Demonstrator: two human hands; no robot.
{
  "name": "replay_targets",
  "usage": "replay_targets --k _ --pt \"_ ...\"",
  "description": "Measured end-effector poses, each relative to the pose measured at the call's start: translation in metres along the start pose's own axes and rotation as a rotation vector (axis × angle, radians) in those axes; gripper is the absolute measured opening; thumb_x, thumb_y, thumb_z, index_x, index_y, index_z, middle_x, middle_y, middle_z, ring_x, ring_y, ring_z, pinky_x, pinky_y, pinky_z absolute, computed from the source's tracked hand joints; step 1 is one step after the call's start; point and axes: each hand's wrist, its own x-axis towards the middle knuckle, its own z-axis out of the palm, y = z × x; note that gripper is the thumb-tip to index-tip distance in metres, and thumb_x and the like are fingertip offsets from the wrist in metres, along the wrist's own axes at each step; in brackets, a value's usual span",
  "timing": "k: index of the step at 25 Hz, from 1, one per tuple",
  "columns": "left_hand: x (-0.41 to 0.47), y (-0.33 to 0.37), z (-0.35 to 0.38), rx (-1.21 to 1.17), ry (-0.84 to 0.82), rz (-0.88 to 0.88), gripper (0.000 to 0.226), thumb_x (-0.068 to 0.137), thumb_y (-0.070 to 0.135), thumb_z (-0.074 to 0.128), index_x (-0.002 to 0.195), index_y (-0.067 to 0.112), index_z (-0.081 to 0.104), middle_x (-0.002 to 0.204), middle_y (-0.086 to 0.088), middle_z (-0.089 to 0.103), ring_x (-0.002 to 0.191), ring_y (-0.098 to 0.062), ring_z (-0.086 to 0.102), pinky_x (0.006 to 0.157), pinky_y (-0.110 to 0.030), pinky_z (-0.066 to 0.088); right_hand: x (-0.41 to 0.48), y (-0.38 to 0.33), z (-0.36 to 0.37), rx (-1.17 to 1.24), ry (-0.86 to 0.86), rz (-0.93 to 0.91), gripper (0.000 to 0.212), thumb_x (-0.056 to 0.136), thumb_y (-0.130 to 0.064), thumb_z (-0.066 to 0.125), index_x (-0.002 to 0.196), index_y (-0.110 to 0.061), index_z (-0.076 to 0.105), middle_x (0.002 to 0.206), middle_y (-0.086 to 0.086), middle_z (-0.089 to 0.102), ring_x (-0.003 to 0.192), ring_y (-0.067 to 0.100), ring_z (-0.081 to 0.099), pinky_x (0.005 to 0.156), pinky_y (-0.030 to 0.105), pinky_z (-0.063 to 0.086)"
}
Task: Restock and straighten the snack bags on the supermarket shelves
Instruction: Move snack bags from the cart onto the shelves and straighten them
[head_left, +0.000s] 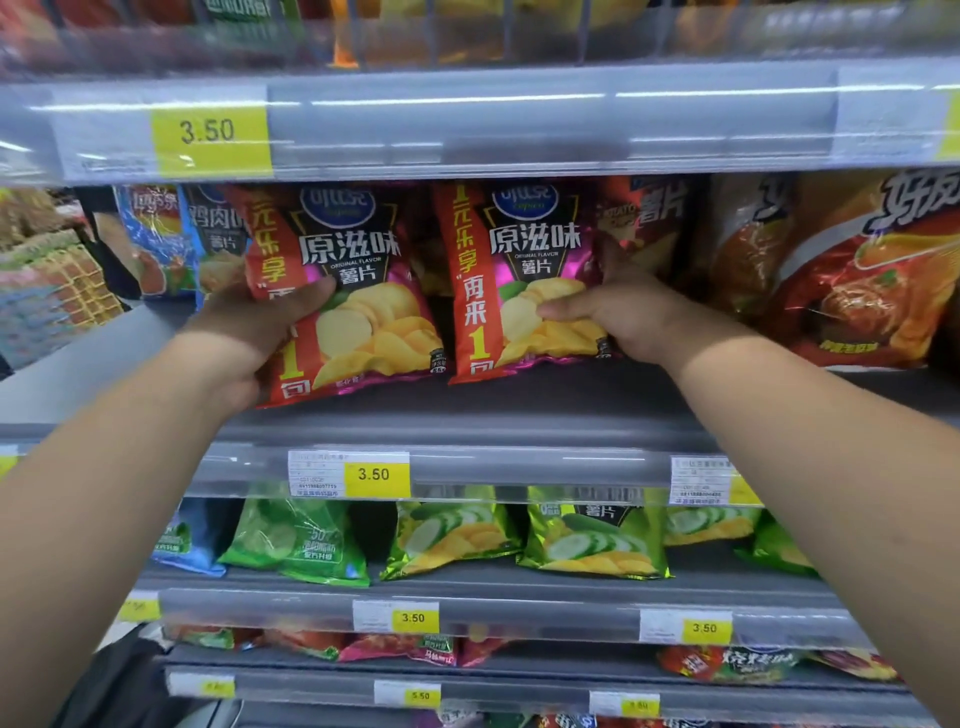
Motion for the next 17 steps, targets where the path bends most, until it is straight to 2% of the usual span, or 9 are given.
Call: replay_targets --k 4,6,8,11,14,17 --pt "0.003 0.0 -0.012 -0.017 0.013 -0.032 0.051 0.054 0.035 0.081 0.103 0.026 0.068 0.095 -0.001 0.076 0.087 -0.021 0.073 0.079 -0.04 0.055 0.01 -0.007 0.007 -0.078 0.139 -0.008 0.122 0.057 -0.021 0.091 0.153 -0.026 0.016 0.149 0.004 0.044 0.131 0.026 0.046 0.108 0.042 0.042" --pt "0.002 -0.001 -0.013 -0.024 0.013 -0.039 0.046 0.057 0.033 0.081 0.1 0.025 0.068 0.088 0.001 0.077 0.083 -0.02 0.074 0.076 -0.039 0.056 0.013 -0.008 0.01 -0.132 0.179 -0.018 0.113 0.069 -0.016 0.086 0.154 -0.027 0.011 0.152 0.004 0.038 0.135 0.026 0.041 0.109 0.035 0.037" --pt "0.001 -0.003 -0.01 -0.024 0.015 -0.041 0.031 0.069 0.029 0.079 0.097 0.025 0.067 0.08 0.004 0.077 0.078 -0.017 0.074 0.066 -0.033 0.057 0.014 -0.008 0.011 -0.181 0.199 -0.014 0.108 0.077 -0.016 0.081 0.155 -0.025 0.007 0.155 0.005 0.033 0.139 0.025 0.034 0.104 0.024 0.031" --pt "-0.001 -0.006 -0.008 -0.048 0.004 -0.032 0.014 0.083 0.02 0.073 0.095 0.022 0.066 0.073 0.005 0.076 0.068 -0.013 0.074 0.051 -0.025 0.056 0.018 -0.013 0.013 -0.284 0.221 0.015 0.105 0.082 -0.022 0.077 0.155 -0.021 0.001 0.158 0.008 0.027 0.142 0.025 0.029 0.107 0.026 0.029" --pt "0.0 -0.006 -0.012 -0.042 0.02 -0.037 0.015 0.083 0.021 0.074 0.096 0.021 0.066 0.074 0.004 0.076 0.068 -0.013 0.074 0.051 -0.025 0.057 0.024 -0.018 0.015 -0.448 0.204 0.058 0.105 0.085 -0.034 0.072 0.154 -0.016 -0.005 0.158 0.011 0.026 0.143 0.028 0.029 0.111 0.03 0.029" --pt "0.004 -0.006 -0.016 -0.05 0.028 -0.041 0.021 0.082 0.022 0.075 0.101 0.022 0.067 0.079 0.003 0.077 0.072 -0.015 0.074 0.059 -0.03 0.059 0.026 -0.018 0.017 -0.538 0.181 0.066 0.106 0.085 -0.047 0.068 0.155 -0.011 -0.003 0.156 0.014 0.028 0.14 0.031 0.033 0.11 0.034 0.032"
